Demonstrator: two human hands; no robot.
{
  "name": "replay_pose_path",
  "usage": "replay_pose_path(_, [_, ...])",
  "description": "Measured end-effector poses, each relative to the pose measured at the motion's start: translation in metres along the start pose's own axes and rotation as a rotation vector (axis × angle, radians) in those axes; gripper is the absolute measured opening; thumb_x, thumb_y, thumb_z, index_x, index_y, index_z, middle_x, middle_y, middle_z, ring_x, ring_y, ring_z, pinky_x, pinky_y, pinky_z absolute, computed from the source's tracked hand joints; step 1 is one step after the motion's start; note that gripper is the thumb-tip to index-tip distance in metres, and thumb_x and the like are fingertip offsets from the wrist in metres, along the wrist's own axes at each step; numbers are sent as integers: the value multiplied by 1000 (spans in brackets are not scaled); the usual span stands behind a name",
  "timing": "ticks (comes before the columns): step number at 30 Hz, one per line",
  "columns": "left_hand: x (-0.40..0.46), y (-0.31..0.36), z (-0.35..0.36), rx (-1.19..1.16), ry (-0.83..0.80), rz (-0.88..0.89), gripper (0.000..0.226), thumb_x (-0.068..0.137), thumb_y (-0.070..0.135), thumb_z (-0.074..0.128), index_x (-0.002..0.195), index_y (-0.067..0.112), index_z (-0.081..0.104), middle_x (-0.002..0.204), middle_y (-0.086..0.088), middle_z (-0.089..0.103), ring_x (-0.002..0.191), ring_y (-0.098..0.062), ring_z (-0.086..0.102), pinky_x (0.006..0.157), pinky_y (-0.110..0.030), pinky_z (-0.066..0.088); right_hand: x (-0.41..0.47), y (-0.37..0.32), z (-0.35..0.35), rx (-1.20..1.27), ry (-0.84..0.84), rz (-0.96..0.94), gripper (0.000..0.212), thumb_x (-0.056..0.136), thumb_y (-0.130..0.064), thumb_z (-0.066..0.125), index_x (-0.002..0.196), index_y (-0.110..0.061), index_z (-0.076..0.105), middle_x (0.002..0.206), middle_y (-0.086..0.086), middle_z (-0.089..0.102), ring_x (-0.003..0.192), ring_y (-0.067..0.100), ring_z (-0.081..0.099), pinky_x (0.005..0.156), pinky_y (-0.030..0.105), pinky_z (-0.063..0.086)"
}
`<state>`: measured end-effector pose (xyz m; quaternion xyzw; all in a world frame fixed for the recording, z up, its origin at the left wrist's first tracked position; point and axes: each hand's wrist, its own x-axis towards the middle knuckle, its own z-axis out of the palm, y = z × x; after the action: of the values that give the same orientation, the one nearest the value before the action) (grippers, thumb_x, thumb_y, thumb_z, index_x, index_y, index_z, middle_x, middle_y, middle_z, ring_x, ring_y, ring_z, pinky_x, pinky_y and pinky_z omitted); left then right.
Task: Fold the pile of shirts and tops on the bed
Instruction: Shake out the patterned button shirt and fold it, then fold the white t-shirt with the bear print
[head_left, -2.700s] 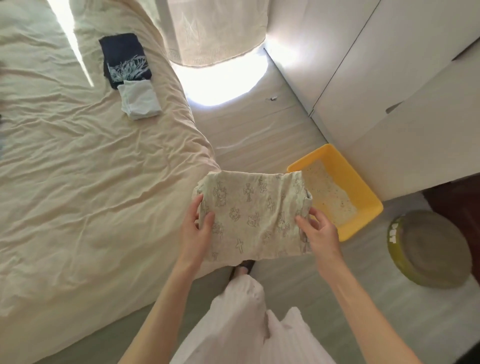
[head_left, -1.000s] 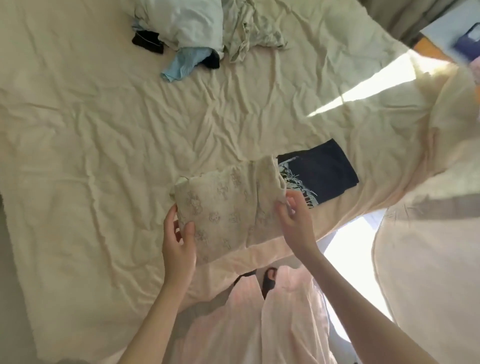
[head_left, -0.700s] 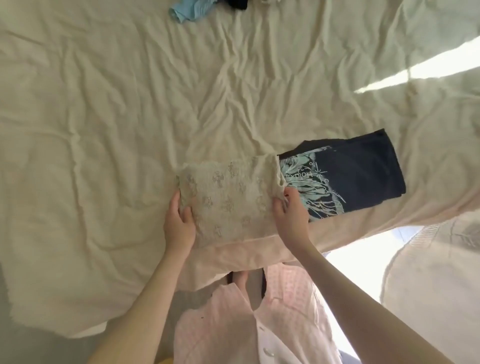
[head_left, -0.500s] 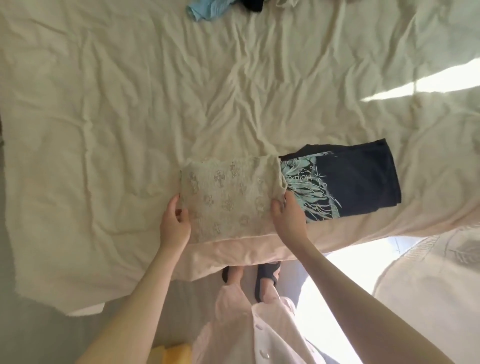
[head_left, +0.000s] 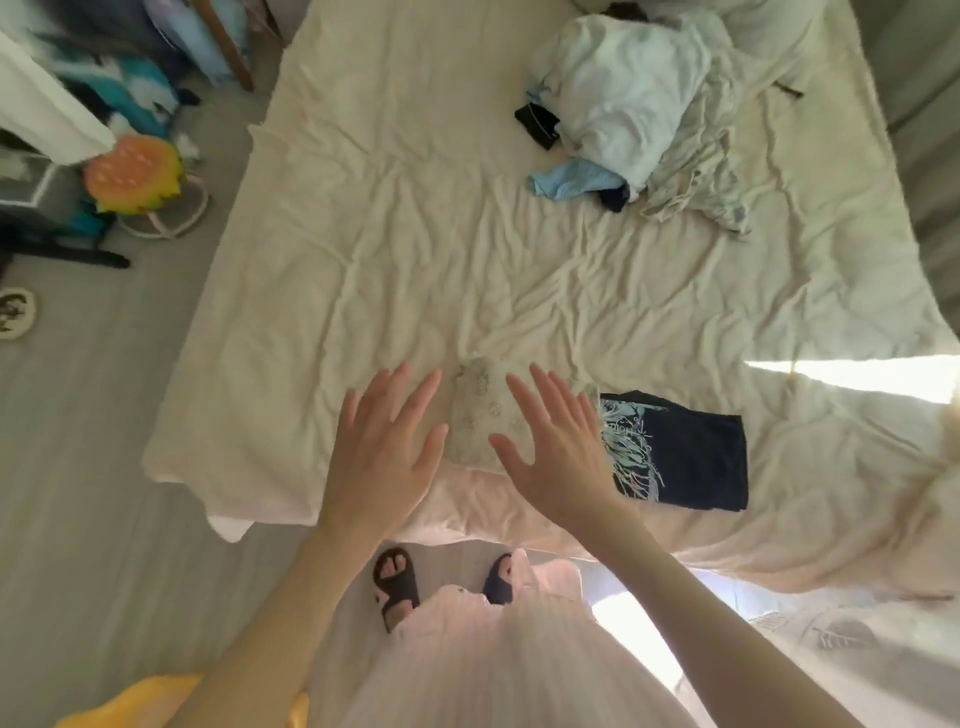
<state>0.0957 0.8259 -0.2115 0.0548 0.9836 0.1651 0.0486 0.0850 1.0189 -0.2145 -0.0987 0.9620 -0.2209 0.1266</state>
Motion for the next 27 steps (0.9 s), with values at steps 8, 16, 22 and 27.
replay_pose_path(8, [-88,-117,-36,-62,-153,-176,70,84,57,-2,149,36,11,158,3,9,146,-17,0,114,-37,-4,-9,-133,44,-174,-24,-180,63,86,-54,35,141,-23,40,147,10,40,138,30,34,109,52,18])
replay_pose_path(16, [-167,-316,-125,53,-80,-238,57,91,49,26,140,24,42,146,-8,42,136,-33,35,105,-56,30,14,-331,139,-139,-100,-218,77,81,-64,8,150,-31,17,160,0,5,147,21,-3,114,43,-10])
replay_pose_path(22, [-162,-406,-174,-62,-27,-260,69,86,60,6,148,34,19,157,0,16,146,-22,6,116,-47,6,51,-412,159,-120,16,-189,73,85,-63,18,148,-27,28,158,3,17,146,23,8,116,50,2])
replay_pose_path(27, [-119,-455,-199,-92,-11,-181,69,84,60,0,148,37,7,158,5,4,146,-16,-5,117,-40,-2,99,-471,169,-52,51,-137,77,81,-66,15,149,-31,21,159,-2,9,147,18,1,116,40,-6])
